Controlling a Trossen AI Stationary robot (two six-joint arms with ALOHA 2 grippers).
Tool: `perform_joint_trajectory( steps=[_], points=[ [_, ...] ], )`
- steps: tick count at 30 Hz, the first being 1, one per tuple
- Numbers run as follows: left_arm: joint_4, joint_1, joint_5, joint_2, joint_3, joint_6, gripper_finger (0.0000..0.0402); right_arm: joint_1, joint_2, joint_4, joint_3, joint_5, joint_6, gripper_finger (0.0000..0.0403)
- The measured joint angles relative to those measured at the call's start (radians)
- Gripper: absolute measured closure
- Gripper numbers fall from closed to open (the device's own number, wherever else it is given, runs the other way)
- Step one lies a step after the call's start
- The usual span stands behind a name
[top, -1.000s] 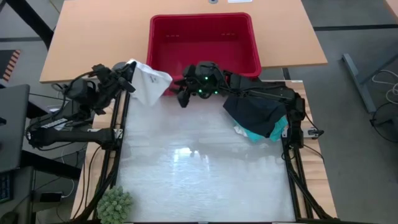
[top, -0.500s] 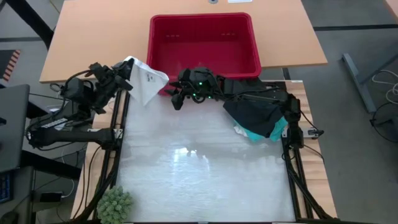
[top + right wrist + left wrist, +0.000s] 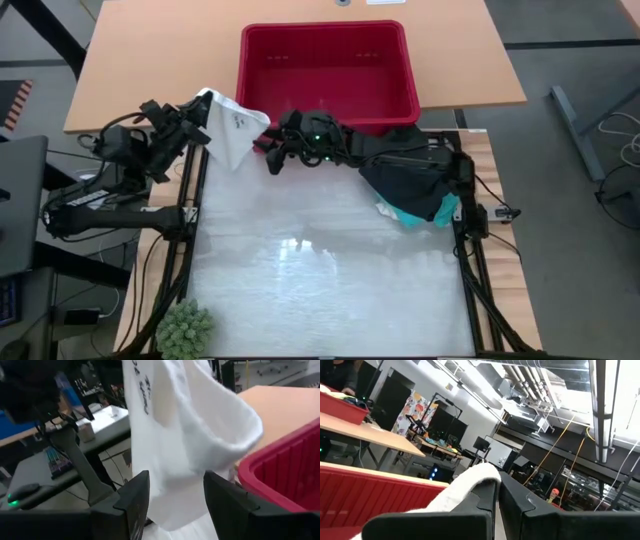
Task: Fold Laundry from Bin
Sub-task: Fold the white underwear
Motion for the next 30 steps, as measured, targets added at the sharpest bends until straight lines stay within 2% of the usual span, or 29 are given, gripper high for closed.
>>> perform_joint_trajectory(
  steps=[12, 15, 17, 19, 20, 23, 25, 30],
  points=[
    [0.030, 0.000, 0.002, 0.007, 0.000, -0.002, 0.0401, -0.036, -0.003, 0.146, 0.001, 0.008, 0.026, 0.0195],
    [0.034, 0.000, 0.002, 0.012, 0.000, -0.002, 0.0401, -0.051, -0.003, 0.125, 0.001, 0.008, 0.073, 0.0230],
    [0.035, 0.000, 0.002, 0.013, 0.000, -0.003, 0.0401, -0.053, -0.002, 0.119, 0.001, 0.008, 0.083, 0.0283],
    [0.035, 0.000, 0.002, 0.013, 0.000, -0.001, 0.0401, -0.052, -0.002, 0.123, 0.001, 0.009, 0.057, 0.0355],
    [0.034, 0.000, 0.002, 0.013, 0.000, -0.001, 0.0401, -0.049, -0.002, 0.127, 0.001, 0.016, 0.030, 0.0376],
    [0.028, 0.000, 0.028, 0.013, 0.000, -0.001, 0.0401, -0.041, -0.002, 0.132, 0.001, 0.094, 0.008, 0.0382],
    [0.013, 0.000, 0.042, 0.013, 0.000, 0.009, 0.0401, -0.039, -0.003, 0.132, 0.001, 0.108, 0.008, 0.0382],
    [-0.148, 0.000, 0.188, -0.002, 0.001, 0.095, 0.0375, -0.040, -0.006, 0.128, 0.001, 0.150, 0.004, 0.0382]
  ],
)
